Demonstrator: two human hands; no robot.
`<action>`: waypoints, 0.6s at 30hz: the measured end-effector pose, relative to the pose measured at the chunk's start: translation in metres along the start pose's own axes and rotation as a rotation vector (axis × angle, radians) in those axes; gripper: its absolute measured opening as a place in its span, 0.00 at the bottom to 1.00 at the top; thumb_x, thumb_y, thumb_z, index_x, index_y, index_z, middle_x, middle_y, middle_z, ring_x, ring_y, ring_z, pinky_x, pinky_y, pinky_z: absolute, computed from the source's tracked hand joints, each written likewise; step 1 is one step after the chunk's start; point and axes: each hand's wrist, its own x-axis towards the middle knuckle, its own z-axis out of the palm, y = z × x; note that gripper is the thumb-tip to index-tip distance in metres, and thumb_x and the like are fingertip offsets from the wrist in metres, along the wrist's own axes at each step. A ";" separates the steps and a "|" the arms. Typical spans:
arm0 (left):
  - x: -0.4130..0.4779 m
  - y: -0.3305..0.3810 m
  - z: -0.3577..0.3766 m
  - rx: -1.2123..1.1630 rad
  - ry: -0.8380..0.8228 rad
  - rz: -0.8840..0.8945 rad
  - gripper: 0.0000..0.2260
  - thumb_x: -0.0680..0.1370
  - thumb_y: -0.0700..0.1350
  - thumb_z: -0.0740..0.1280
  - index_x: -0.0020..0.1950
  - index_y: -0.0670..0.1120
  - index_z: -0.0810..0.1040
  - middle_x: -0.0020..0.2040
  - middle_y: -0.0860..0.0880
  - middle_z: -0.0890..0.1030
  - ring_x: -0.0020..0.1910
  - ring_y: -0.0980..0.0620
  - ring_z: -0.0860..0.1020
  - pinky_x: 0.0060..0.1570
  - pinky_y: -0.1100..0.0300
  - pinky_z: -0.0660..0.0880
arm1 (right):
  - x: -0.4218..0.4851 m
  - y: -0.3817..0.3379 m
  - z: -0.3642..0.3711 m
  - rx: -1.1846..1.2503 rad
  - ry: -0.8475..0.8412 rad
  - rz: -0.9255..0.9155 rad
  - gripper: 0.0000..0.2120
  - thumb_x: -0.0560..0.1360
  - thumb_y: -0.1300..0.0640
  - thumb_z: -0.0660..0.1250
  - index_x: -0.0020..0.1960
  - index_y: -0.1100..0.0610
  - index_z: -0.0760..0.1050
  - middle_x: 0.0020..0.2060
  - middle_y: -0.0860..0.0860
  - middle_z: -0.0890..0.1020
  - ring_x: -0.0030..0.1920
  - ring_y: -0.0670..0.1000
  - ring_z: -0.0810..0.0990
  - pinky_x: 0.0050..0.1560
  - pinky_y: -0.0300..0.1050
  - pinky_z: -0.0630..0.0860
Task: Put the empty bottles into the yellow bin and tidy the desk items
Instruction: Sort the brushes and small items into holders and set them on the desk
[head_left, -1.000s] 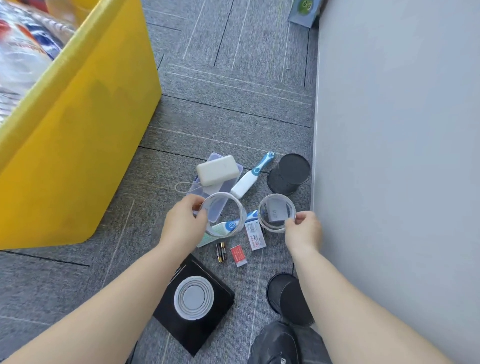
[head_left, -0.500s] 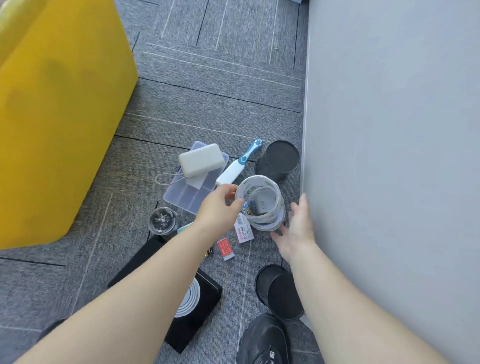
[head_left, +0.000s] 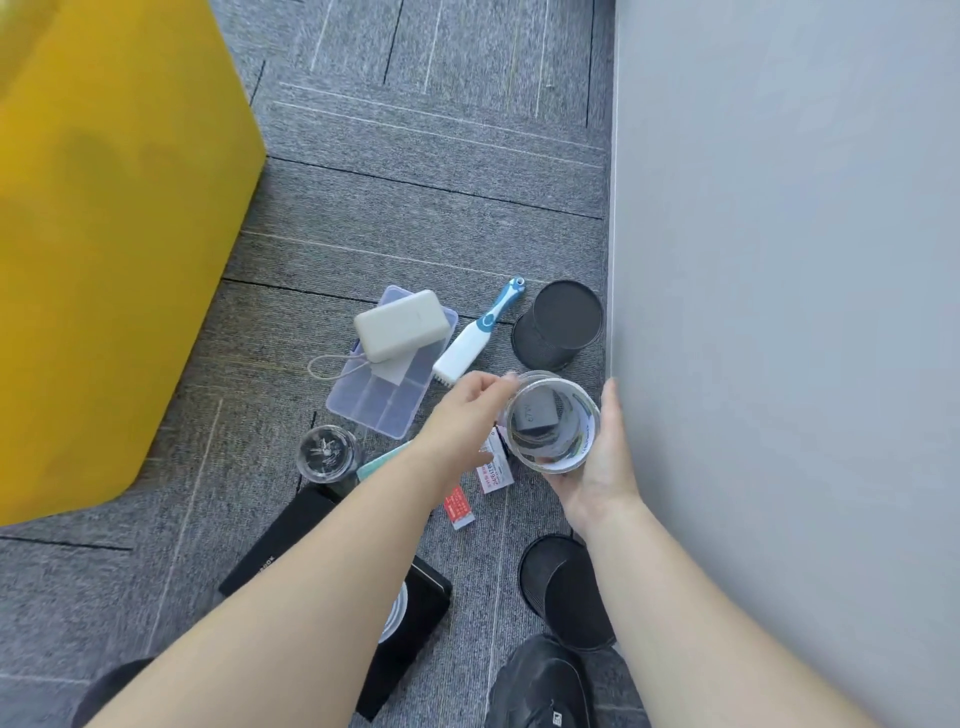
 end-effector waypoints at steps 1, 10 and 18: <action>0.002 0.001 0.002 -0.019 -0.017 -0.015 0.14 0.74 0.62 0.64 0.51 0.53 0.74 0.59 0.53 0.76 0.60 0.51 0.73 0.57 0.46 0.74 | -0.001 -0.001 0.001 -0.028 0.006 -0.007 0.37 0.67 0.26 0.56 0.61 0.53 0.78 0.55 0.53 0.83 0.58 0.53 0.81 0.65 0.57 0.72; 0.018 0.000 0.021 0.020 -0.088 -0.041 0.35 0.71 0.71 0.59 0.74 0.58 0.59 0.73 0.57 0.63 0.71 0.53 0.62 0.70 0.46 0.62 | 0.008 -0.007 0.003 -0.137 0.050 -0.011 0.42 0.60 0.22 0.57 0.62 0.50 0.77 0.56 0.50 0.83 0.59 0.50 0.79 0.67 0.54 0.70; 0.028 0.004 0.029 -0.199 -0.105 -0.134 0.34 0.64 0.75 0.59 0.63 0.57 0.75 0.61 0.53 0.79 0.61 0.50 0.77 0.61 0.45 0.73 | 0.012 -0.018 0.008 -0.062 0.039 -0.049 0.38 0.74 0.29 0.46 0.60 0.56 0.78 0.55 0.54 0.83 0.60 0.52 0.79 0.68 0.55 0.69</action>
